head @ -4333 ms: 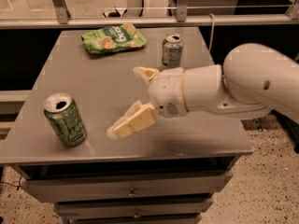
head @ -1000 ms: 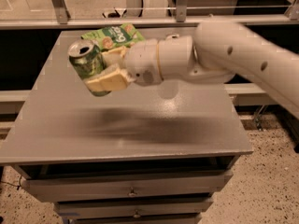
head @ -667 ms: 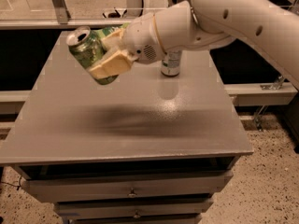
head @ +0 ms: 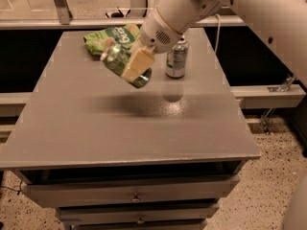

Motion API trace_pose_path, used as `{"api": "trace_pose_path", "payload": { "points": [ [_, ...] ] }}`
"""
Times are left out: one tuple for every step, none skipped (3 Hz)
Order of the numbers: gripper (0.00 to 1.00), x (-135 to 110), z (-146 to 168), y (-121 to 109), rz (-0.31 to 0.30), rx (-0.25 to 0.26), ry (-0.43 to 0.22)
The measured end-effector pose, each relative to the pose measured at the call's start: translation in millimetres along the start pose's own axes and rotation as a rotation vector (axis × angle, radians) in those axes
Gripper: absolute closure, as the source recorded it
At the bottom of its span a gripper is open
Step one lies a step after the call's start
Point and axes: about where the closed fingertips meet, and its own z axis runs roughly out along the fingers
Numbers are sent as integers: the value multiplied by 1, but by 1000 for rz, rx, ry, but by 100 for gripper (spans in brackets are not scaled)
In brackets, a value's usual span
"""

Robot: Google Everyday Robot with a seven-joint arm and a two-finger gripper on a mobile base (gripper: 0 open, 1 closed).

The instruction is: Knock green can over

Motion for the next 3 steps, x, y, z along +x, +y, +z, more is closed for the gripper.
{"api": "trace_pose_path", "payload": {
  "points": [
    [100, 54, 4, 0, 51, -57, 253],
    [100, 82, 7, 5, 71, -89, 396],
    [83, 86, 15, 11, 72, -97, 443]
  ]
}}
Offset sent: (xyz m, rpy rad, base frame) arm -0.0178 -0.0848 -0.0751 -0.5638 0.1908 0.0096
